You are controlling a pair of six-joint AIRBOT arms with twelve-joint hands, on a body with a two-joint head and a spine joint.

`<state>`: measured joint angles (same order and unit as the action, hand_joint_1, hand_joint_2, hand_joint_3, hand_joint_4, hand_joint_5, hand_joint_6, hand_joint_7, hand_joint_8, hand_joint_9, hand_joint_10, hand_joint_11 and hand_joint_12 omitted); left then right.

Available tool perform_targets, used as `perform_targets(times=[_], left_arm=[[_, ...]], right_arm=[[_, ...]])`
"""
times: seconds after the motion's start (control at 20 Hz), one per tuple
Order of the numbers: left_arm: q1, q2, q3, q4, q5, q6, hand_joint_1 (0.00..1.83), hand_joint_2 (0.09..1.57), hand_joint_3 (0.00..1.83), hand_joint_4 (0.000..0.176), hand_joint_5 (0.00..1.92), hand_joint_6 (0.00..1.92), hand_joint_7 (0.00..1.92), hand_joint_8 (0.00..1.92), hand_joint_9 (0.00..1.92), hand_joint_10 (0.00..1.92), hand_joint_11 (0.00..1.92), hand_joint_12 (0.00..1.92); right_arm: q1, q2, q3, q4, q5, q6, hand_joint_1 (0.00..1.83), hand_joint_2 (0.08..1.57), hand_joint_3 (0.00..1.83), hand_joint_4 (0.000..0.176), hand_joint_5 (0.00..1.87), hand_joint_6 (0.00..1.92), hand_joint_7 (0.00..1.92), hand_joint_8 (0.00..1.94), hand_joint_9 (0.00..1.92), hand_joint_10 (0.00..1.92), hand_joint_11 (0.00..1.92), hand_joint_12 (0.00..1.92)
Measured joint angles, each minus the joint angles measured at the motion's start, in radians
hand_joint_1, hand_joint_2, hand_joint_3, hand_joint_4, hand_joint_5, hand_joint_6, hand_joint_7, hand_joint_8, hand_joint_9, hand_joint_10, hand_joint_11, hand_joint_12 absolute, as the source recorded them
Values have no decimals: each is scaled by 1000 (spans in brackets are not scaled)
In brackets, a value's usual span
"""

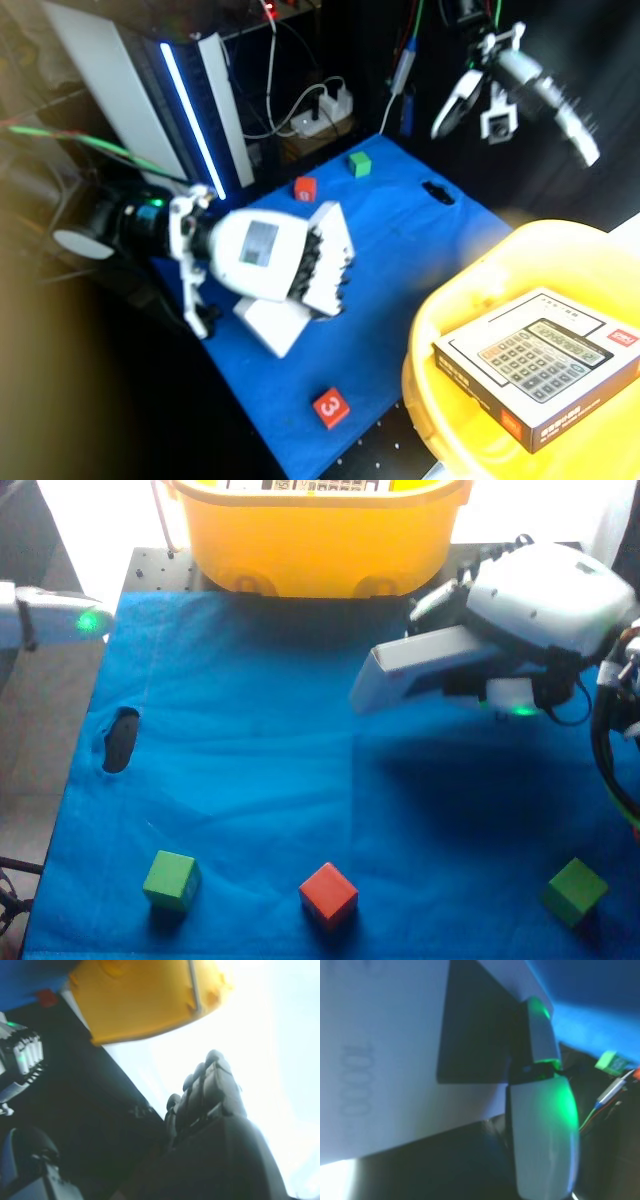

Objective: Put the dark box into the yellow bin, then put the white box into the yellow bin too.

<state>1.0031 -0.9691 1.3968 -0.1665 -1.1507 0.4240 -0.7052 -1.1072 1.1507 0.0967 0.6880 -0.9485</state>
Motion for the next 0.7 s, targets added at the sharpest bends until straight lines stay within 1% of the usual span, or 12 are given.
perform_targets(times=[0.05, 0.1, 0.2, 0.25, 0.3, 0.35, 0.45, 0.5, 0.55, 0.6, 0.65, 0.7], left_arm=[[27, 0, -4, -26, -7, 2, 1014, 775, 6, 56, 0, 0, 31, 0, 3, 0, 1, 0], [55, 0, -11, -46, -6, 2, 1021, 770, 2, 53, 0, 0, 16, 0, 0, 0, 4, 2], [87, 0, -15, -57, -6, 3, 990, 775, 4, 64, 8, 3, 10, 0, 0, 0, 5, 2], [105, 0, -17, -74, -17, 2, 935, 785, 7, 52, 0, 0, 0, 0, 0, 0, 7, 3], [118, 3, -17, -89, -26, 2, 902, 777, 3, 50, 0, 0, 5, 2, 0, 0, 9, 4], [129, 8, -24, -107, -27, 2, 893, 770, 0, 47, 0, 0, 5, 2, 0, 0, 16, 7], [156, 14, -27, -129, -40, 2, 895, 767, 0, 49, 0, 0, 7, 2, 1, 0, 18, 8], [175, 14, -29, -151, -53, 4, 905, 785, 6, 76, 0, 0, 0, 0, 0, 0, 2, 1], [192, 19, -39, -172, -67, 3, 905, 785, 6, 76, 0, 0, 0, 0, 0, 0, 2, 1], [211, 21, -41, -177, -77, 4, 896, 790, 6, 61, 0, 0, 1, 0, 0, 0, 0, 0], [219, 25, -50, -195, -84, 5, 886, 794, 8, 56, 0, 0, 31, 13, 2, 1, 0, 0], [224, 25, -51, -201, -95, 4, 886, 794, 8, 56, 0, 0, 31, 13, 2, 1, 0, 0]], right_arm=[[13, 0, 0, 0, 2, 0, 1283, 1066, 0, 0, 1090, 591, 1127, 978, 1034, 923, 815, 1401], [28, 0, 0, 0, 3, 0, 1291, 1049, 0, 0, 1160, 449, 1153, 945, 1073, 908, 829, 1432], [59, 1, 0, -5, 2, 0, 1289, 1059, 0, 0, 1150, 437, 1130, 997, 1072, 965, 829, 1438], [81, 1, 0, -14, 7, 0, 1282, 1080, 1, 0, 1107, 492, 1073, 1106, 1010, 1143, 825, 1502], [97, 2, 0, -25, 13, 0, 1283, 1079, 3, 0, 1068, 584, 1092, 1065, 1020, 1116, 832, 1506], [108, 3, -2, -32, 17, 0, 1208, 1071, 1, 0, 1079, 756, 1060, 1288, 1022, 1584, 950, 1838], [135, 5, -3, -43, 10, 0, 1190, 1075, 2, 0, 1065, 821, 1061, 1329, 1031, 1687, 984, 1904], [157, 8, -6, -59, 3, 0, 1249, 1122, 0, 0, 998, 713, 984, 1319, 1004, 1646, 927, 1920], [179, 10, -6, -74, 6, 1, 1249, 1122, 0, 0, 998, 713, 984, 1319, 1004, 1646, 927, 1920], [206, 11, -7, -86, 13, 0, 1255, 1121, 1, 0, 977, 752, 993, 1280, 987, 1589, 893, 1846], [231, 11, -7, -90, 16, 1, 1272, 1104, 0, 0, 1045, 611, 1021, 1216, 1021, 1395, 915, 1688], [248, 11, -7, -100, 18, 0, 1272, 1104, 0, 0, 1045, 611, 1021, 1216, 1021, 1395, 915, 1688]])
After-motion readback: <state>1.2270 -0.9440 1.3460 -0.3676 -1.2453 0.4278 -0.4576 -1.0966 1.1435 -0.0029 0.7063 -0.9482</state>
